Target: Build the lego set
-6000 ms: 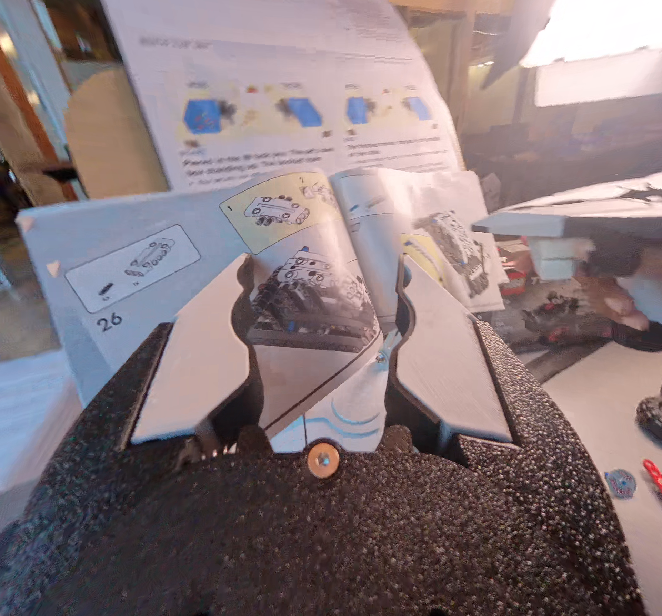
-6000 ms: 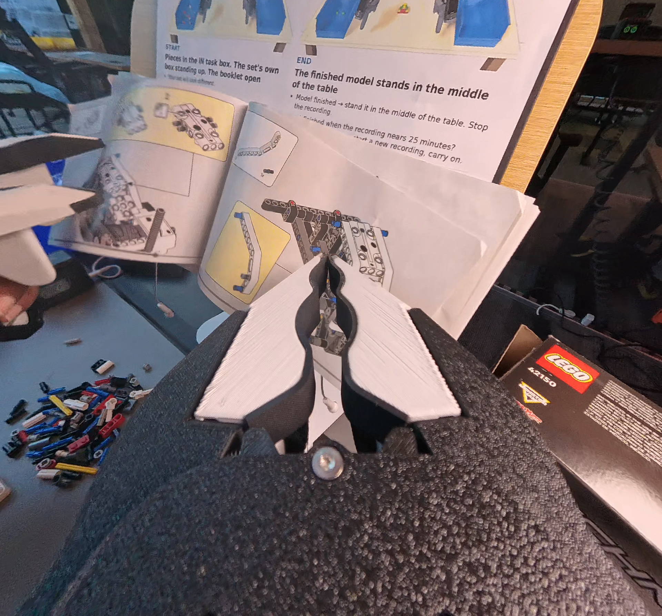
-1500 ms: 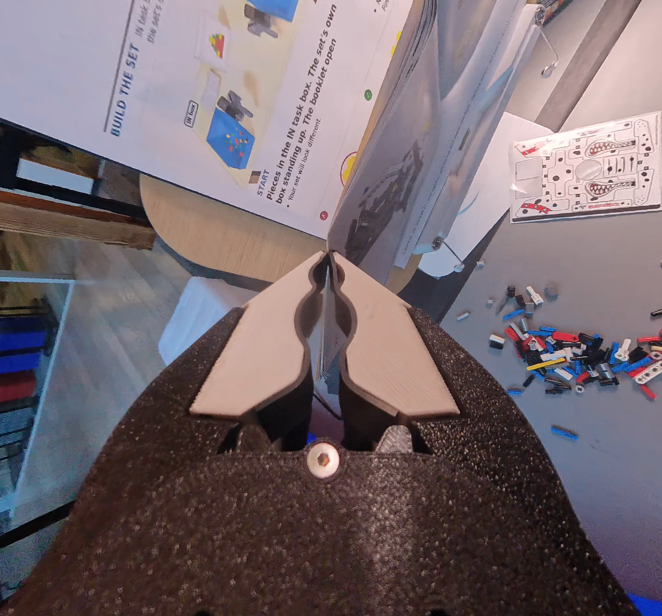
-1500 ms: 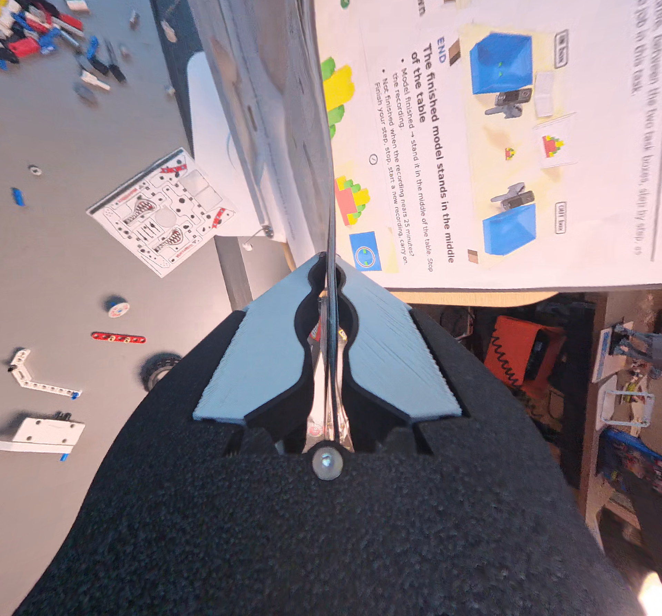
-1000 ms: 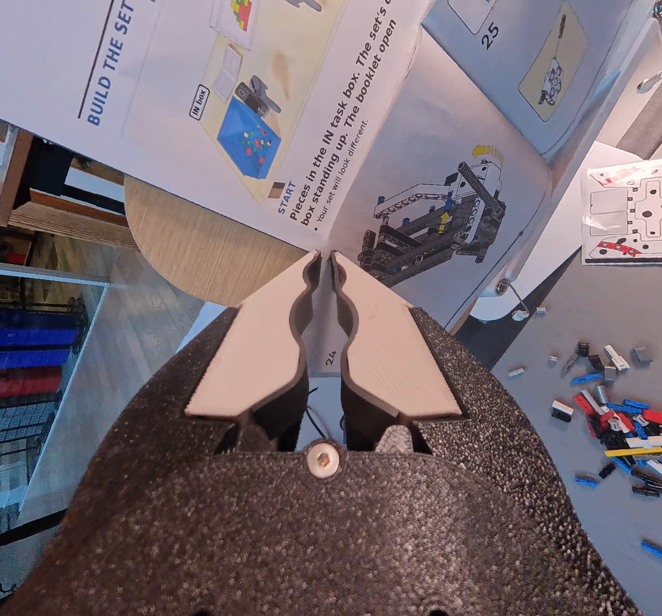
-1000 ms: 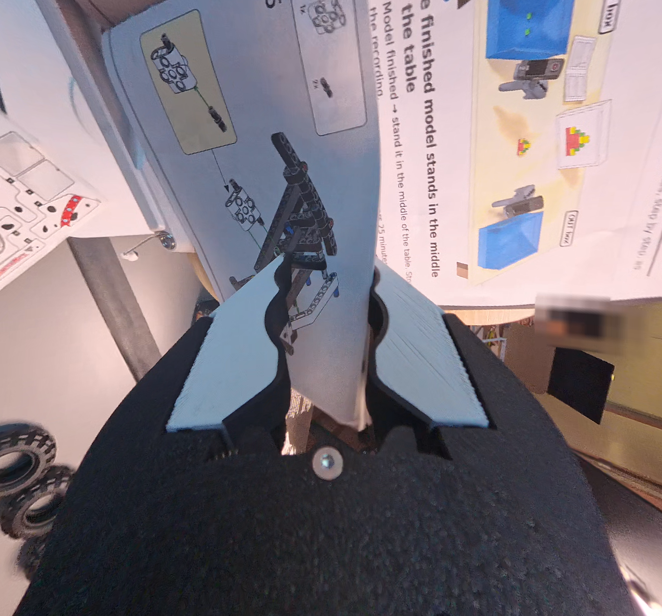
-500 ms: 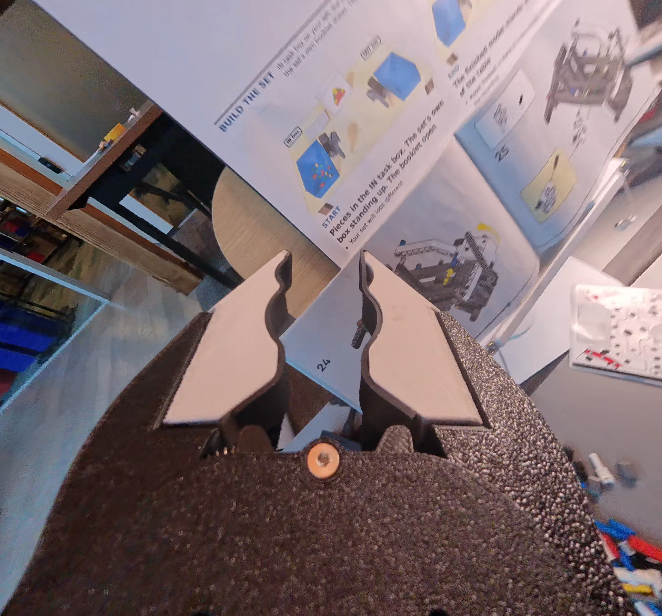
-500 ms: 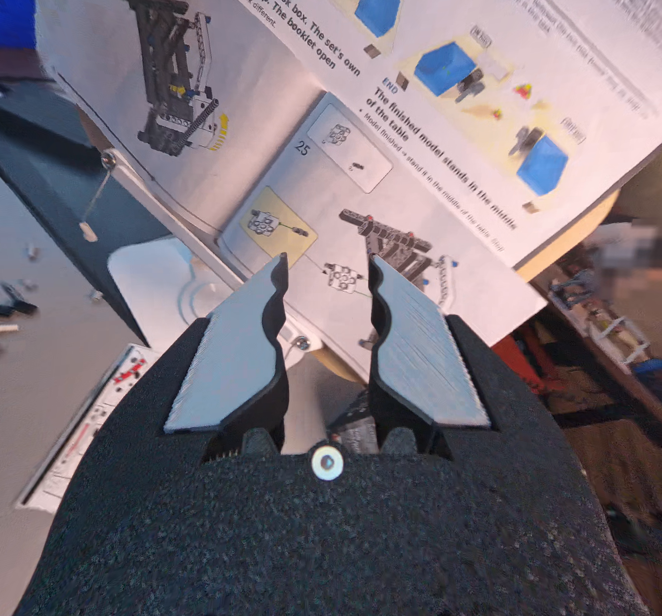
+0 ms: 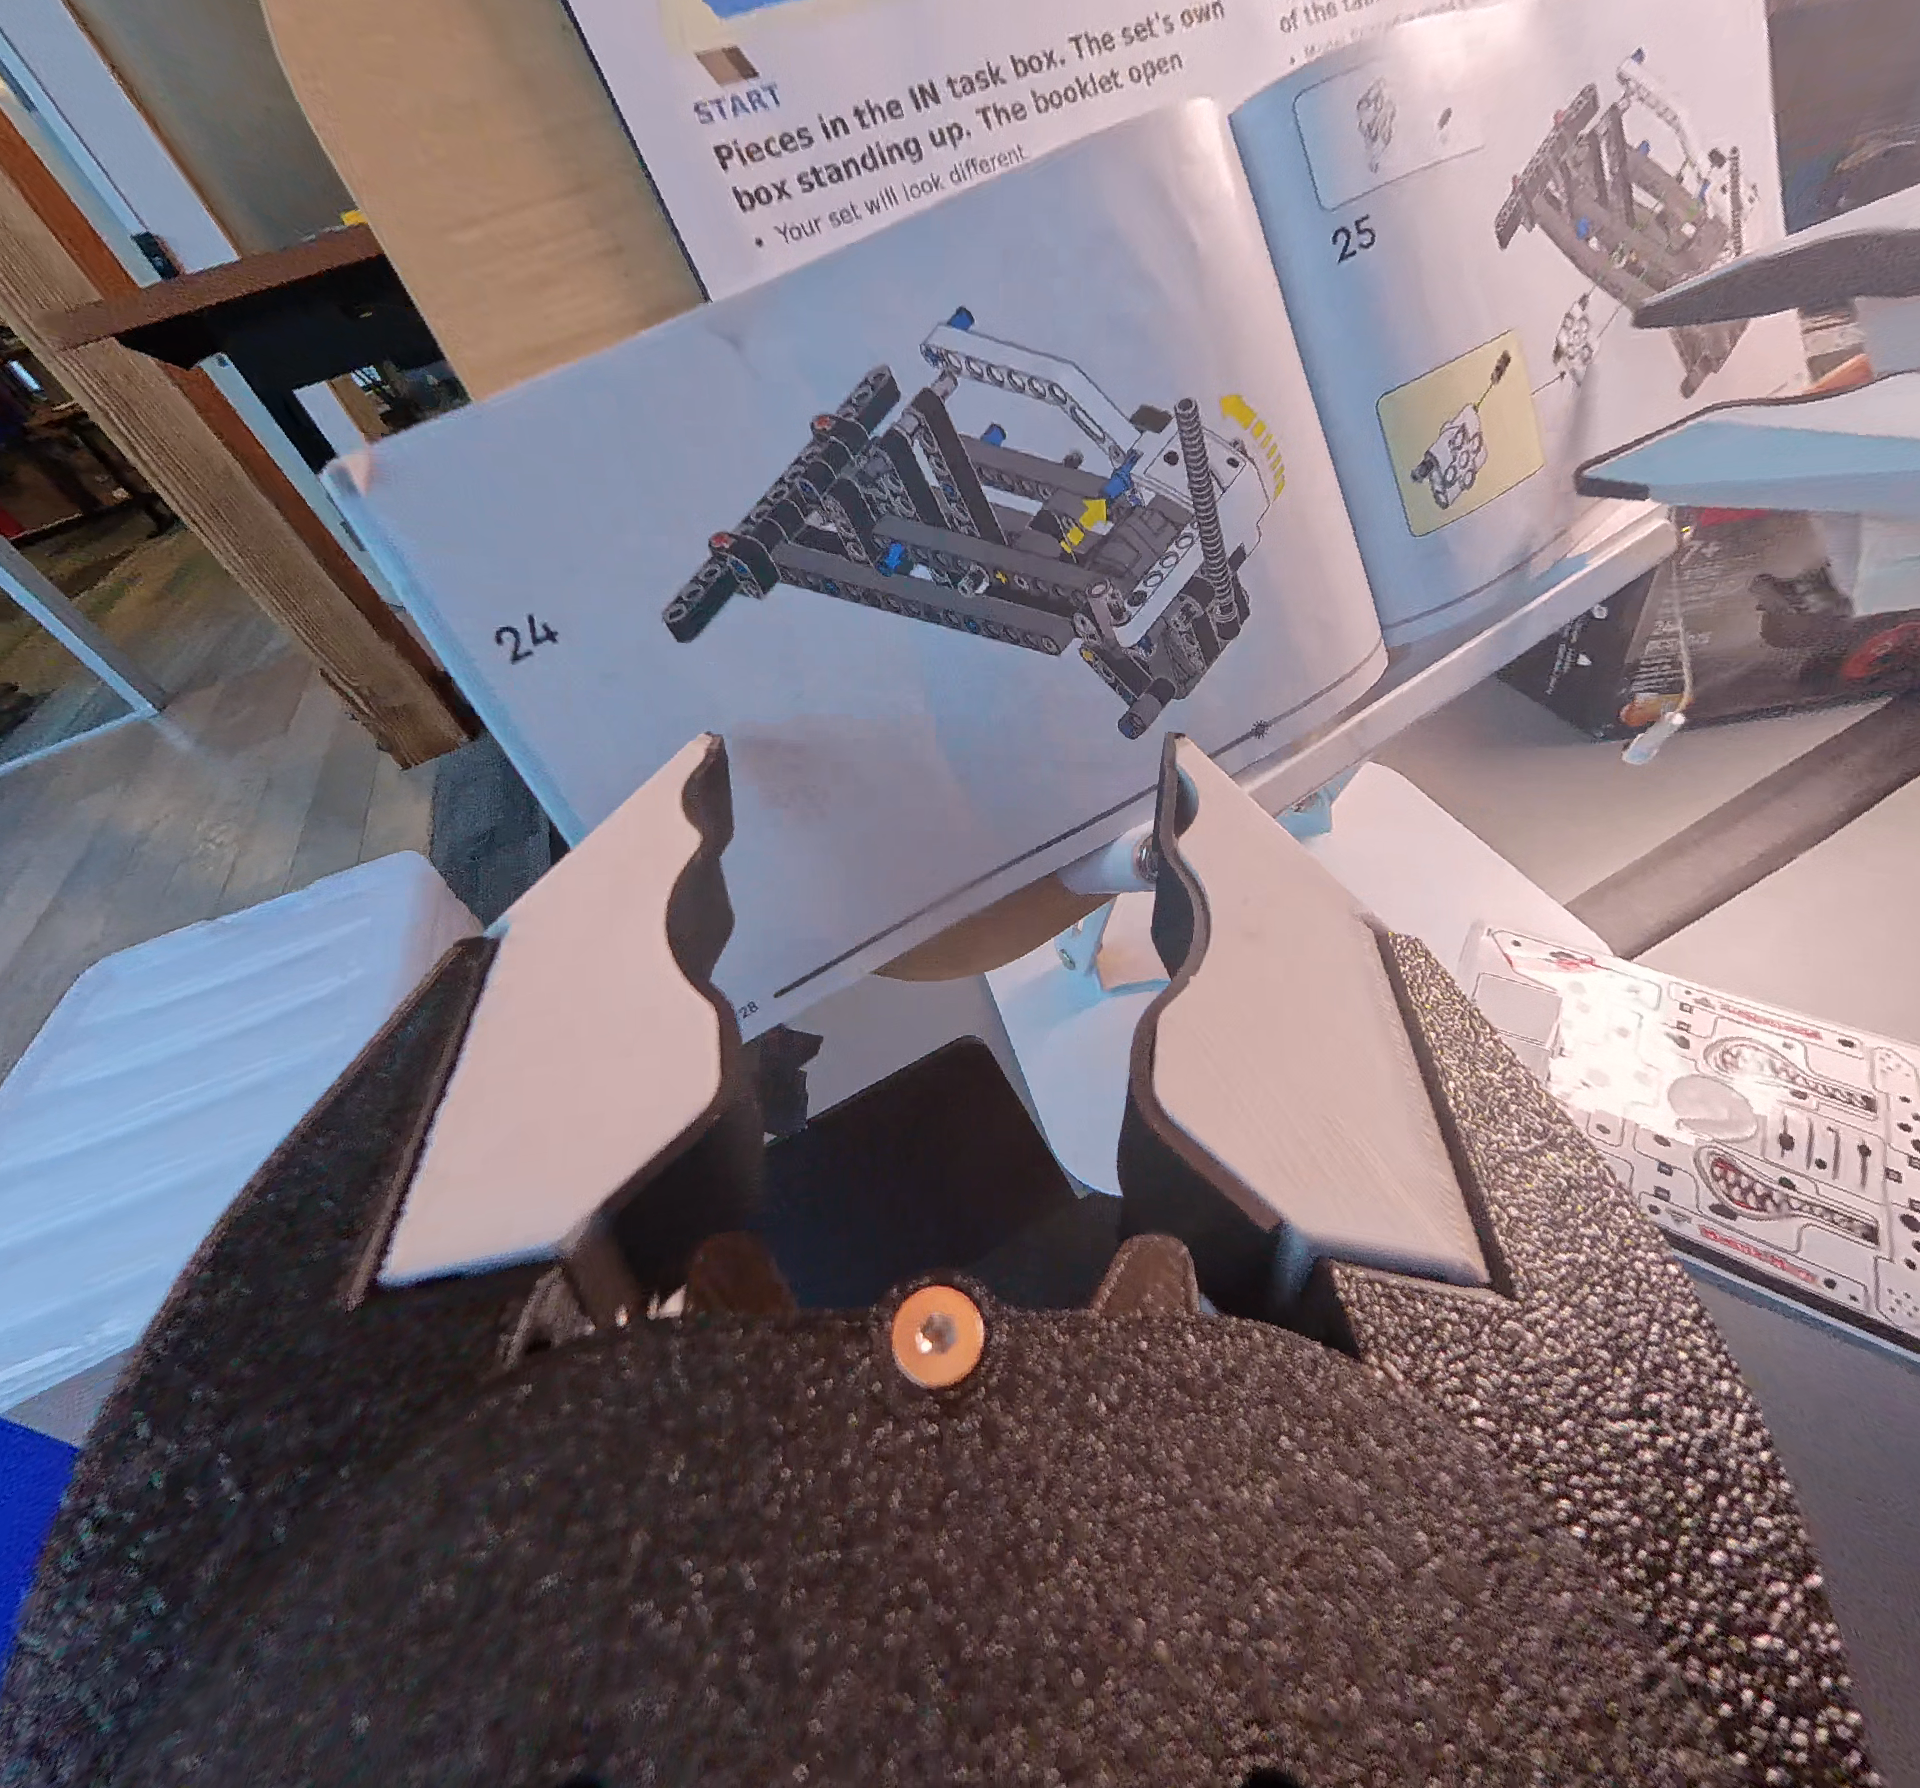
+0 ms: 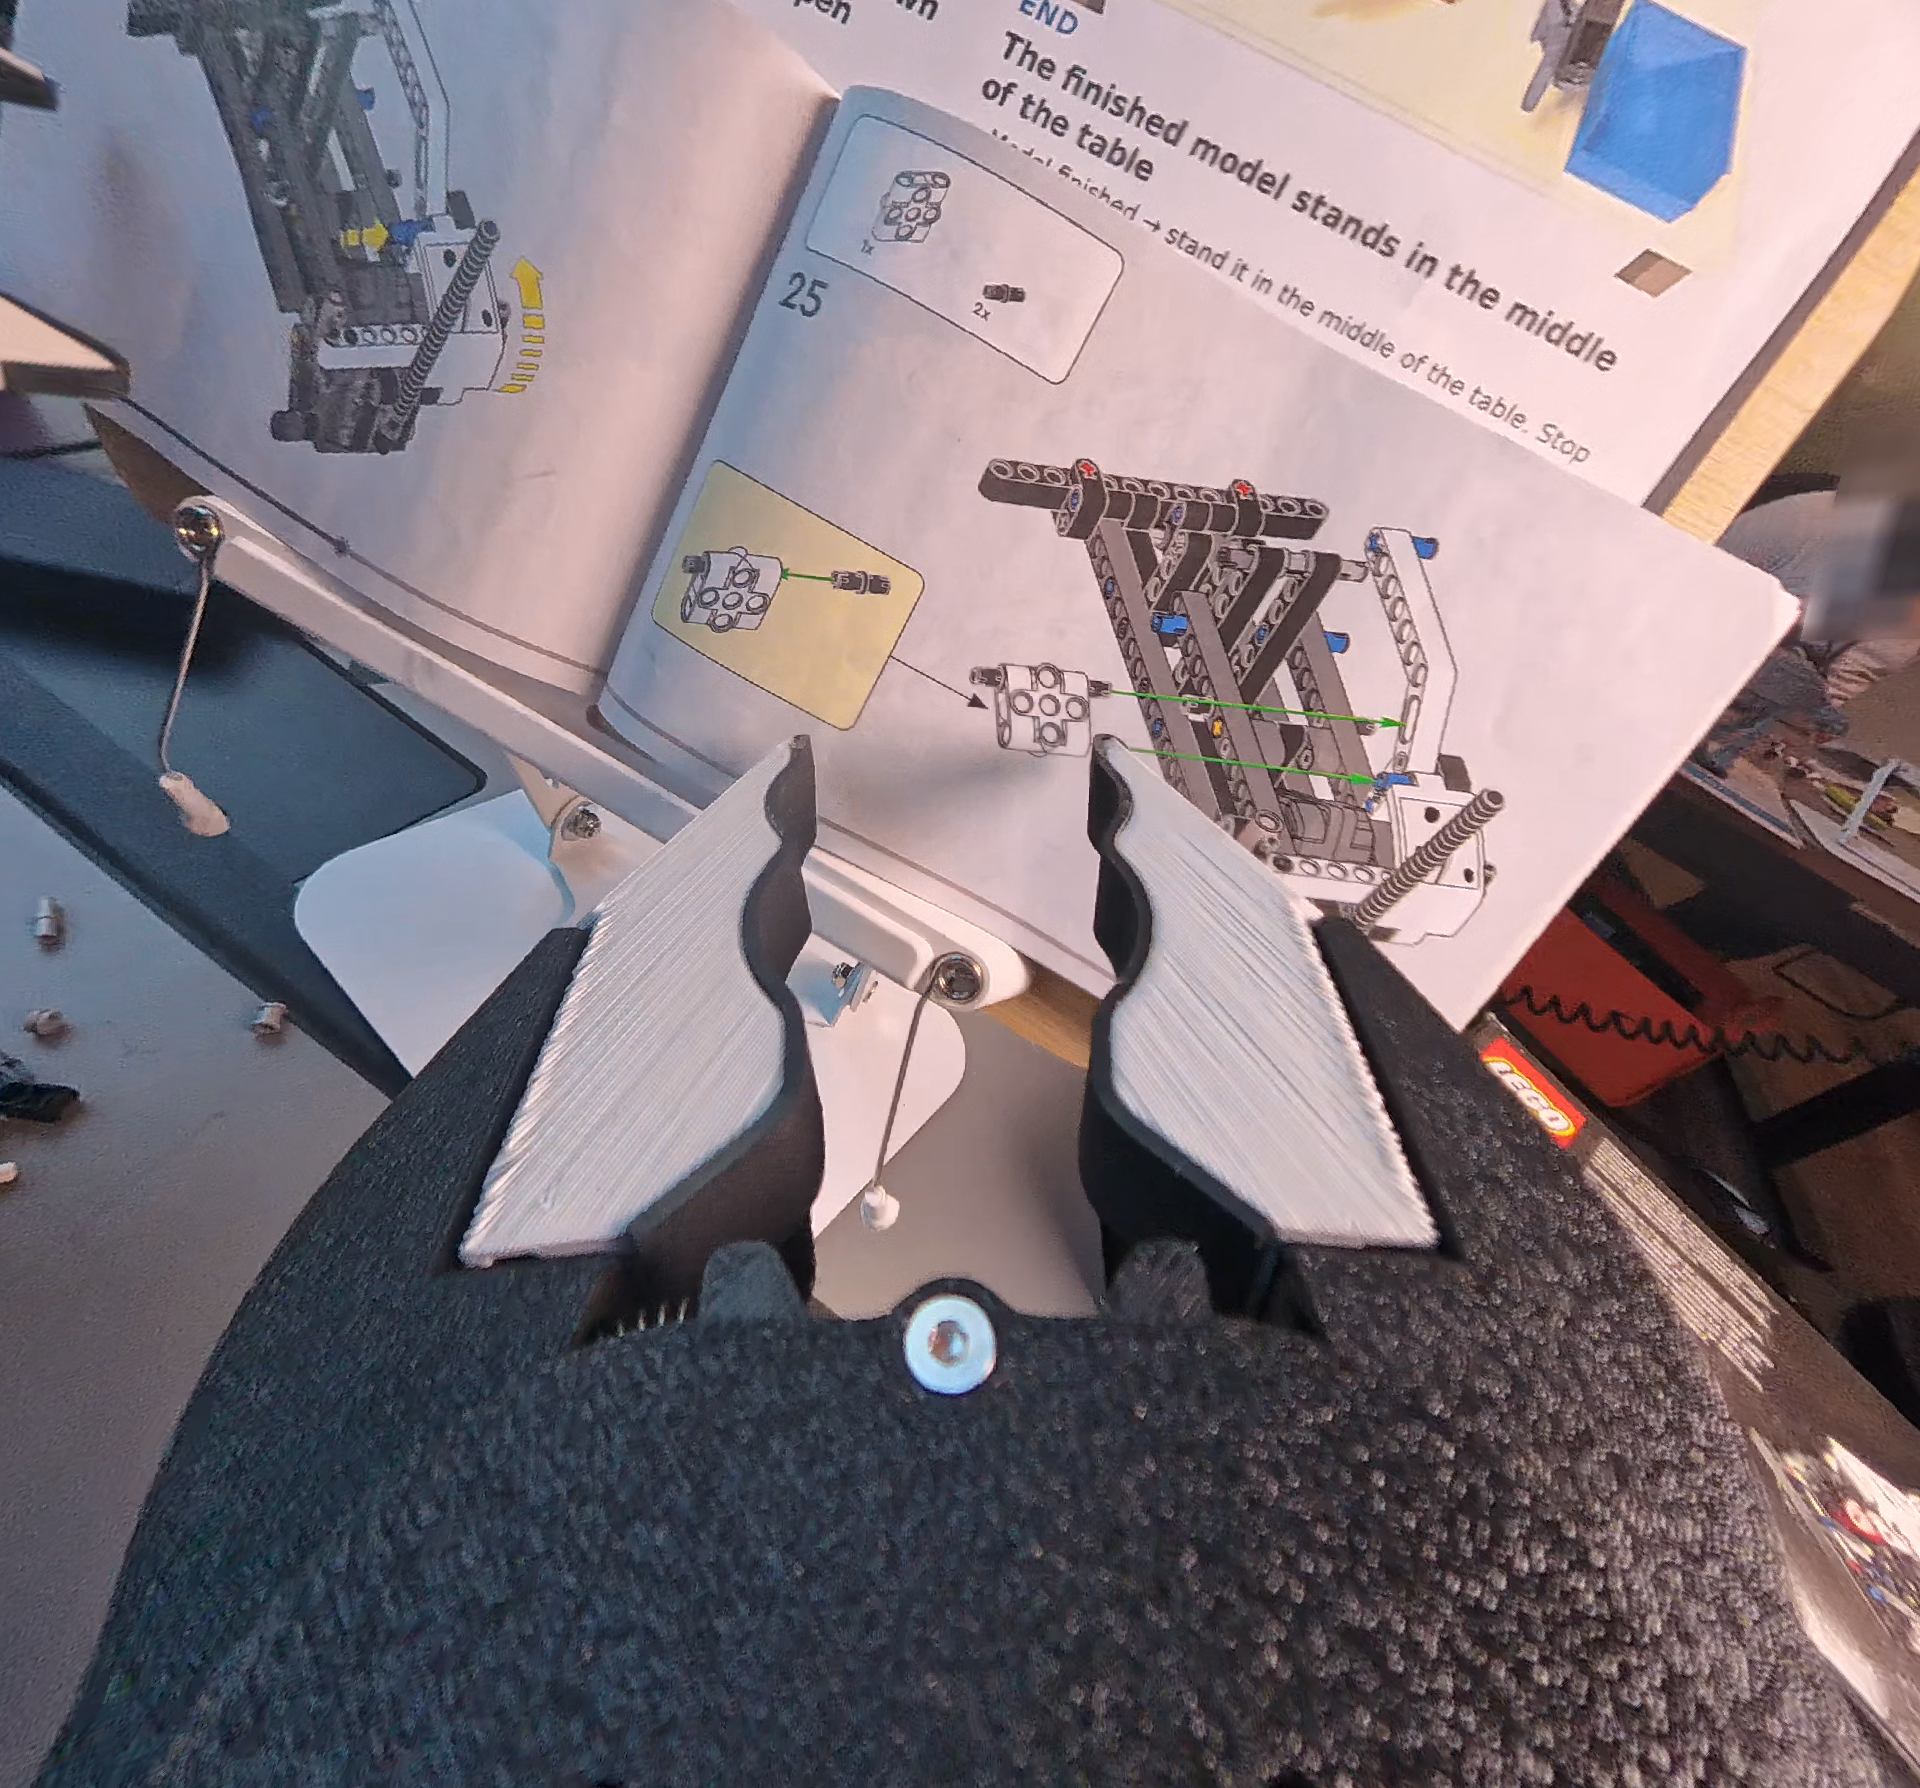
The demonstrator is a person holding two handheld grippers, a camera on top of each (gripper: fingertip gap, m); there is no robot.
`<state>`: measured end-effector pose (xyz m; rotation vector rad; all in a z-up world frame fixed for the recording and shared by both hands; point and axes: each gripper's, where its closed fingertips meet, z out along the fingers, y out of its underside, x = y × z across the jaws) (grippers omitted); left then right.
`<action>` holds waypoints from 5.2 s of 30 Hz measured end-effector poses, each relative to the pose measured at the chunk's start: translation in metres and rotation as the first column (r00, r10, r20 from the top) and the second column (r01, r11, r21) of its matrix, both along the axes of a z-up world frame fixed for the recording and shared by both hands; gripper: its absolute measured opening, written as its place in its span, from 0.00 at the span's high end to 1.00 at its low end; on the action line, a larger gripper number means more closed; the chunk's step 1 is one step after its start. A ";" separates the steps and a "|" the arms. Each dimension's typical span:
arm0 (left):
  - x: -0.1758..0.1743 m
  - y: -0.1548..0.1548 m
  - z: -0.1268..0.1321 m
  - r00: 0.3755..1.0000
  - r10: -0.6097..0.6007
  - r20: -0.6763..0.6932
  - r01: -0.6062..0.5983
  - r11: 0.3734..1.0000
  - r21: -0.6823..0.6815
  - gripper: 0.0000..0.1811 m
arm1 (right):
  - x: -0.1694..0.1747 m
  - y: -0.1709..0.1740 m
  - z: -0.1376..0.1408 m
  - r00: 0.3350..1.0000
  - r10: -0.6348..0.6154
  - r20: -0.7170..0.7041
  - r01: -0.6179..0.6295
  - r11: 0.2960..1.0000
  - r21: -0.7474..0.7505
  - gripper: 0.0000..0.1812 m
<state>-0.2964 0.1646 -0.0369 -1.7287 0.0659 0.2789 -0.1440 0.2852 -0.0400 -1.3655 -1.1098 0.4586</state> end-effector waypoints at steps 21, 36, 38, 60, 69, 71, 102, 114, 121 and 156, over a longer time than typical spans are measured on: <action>-0.001 0.016 -0.004 0.991 0.134 0.005 -0.134 0.987 0.092 0.73 | 0.016 0.007 -0.024 1.000 -0.003 -0.024 0.000 0.996 -0.092 0.70; -0.003 0.019 -0.004 0.988 0.150 -0.046 -0.145 0.985 0.094 0.92 | 0.016 0.003 -0.029 1.000 0.026 -0.011 -0.027 0.996 -0.085 0.70; -0.003 0.019 -0.003 0.987 0.151 -0.047 -0.146 0.985 0.094 0.95 | 0.016 0.002 -0.030 1.000 0.030 -0.009 -0.031 0.996 -0.086 0.70; 0.011 0.030 -0.002 0.979 0.204 -0.012 -0.199 0.966 0.164 0.49 | 0.020 0.013 -0.021 0.998 -0.013 -0.054 0.008 0.996 -0.089 0.67; 0.025 0.033 0.003 0.986 0.161 -0.048 -0.152 0.975 0.163 0.90 | 0.019 0.011 -0.021 0.998 0.004 -0.067 -0.010 0.995 -0.098 0.67; 0.034 0.031 0.013 0.992 0.123 -0.011 -0.119 0.974 0.194 0.94 | 0.019 0.010 -0.021 0.997 0.011 -0.075 -0.019 0.994 -0.107 0.67; 0.058 0.020 0.046 0.986 -0.108 0.126 0.090 0.986 0.142 0.72 | 0.082 0.068 0.014 0.898 -0.281 -0.340 0.227 0.955 -0.190 0.73; 0.033 0.018 0.000 0.994 0.108 -0.029 -0.105 0.990 0.089 0.40 | 0.024 -0.043 0.016 0.963 0.061 -0.261 -0.101 0.985 -0.143 0.69; 0.029 0.014 -0.007 0.992 0.126 -0.020 -0.124 0.990 0.066 0.43 | 0.014 0.014 -0.013 0.989 -0.137 -0.053 0.137 0.991 -0.003 0.69; 0.030 0.017 -0.006 0.988 0.152 -0.038 -0.146 0.979 0.142 0.85 | 0.068 0.032 -0.018 0.980 -0.121 -0.155 0.115 0.992 -0.046 0.68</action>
